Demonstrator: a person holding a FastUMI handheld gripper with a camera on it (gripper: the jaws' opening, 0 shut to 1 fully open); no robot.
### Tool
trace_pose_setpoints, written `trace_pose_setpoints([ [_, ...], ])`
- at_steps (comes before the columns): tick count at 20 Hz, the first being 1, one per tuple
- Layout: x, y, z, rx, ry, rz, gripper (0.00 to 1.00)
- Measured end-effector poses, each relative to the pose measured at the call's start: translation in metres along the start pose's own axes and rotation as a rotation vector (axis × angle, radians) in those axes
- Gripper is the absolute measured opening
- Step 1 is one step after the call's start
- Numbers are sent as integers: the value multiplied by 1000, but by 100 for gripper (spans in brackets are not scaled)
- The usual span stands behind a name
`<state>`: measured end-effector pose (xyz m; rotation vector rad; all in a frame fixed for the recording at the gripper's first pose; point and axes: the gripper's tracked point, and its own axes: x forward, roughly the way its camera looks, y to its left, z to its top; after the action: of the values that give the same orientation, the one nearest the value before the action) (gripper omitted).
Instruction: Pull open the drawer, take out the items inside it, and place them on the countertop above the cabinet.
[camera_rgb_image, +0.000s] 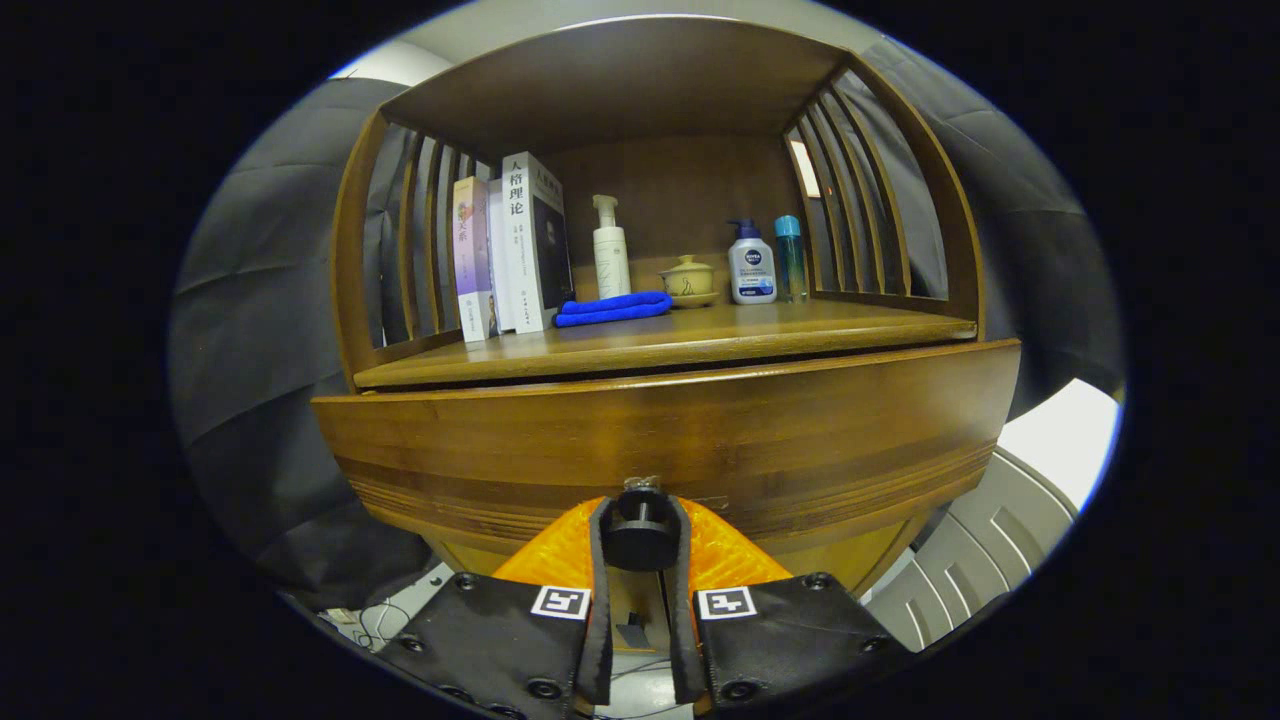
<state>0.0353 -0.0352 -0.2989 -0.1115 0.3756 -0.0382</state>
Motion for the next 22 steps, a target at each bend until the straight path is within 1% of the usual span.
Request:
trace_pose_setpoints([
  [10, -52, 4, -15, -38, 34, 8, 25],
  [13, -62, 4, -21, -55, 64, 16, 25],
  [18, -78, 6, -25, -126, 67, 22, 25],
  [22, -88, 5, -27, -108, 82, 40, 25],
])
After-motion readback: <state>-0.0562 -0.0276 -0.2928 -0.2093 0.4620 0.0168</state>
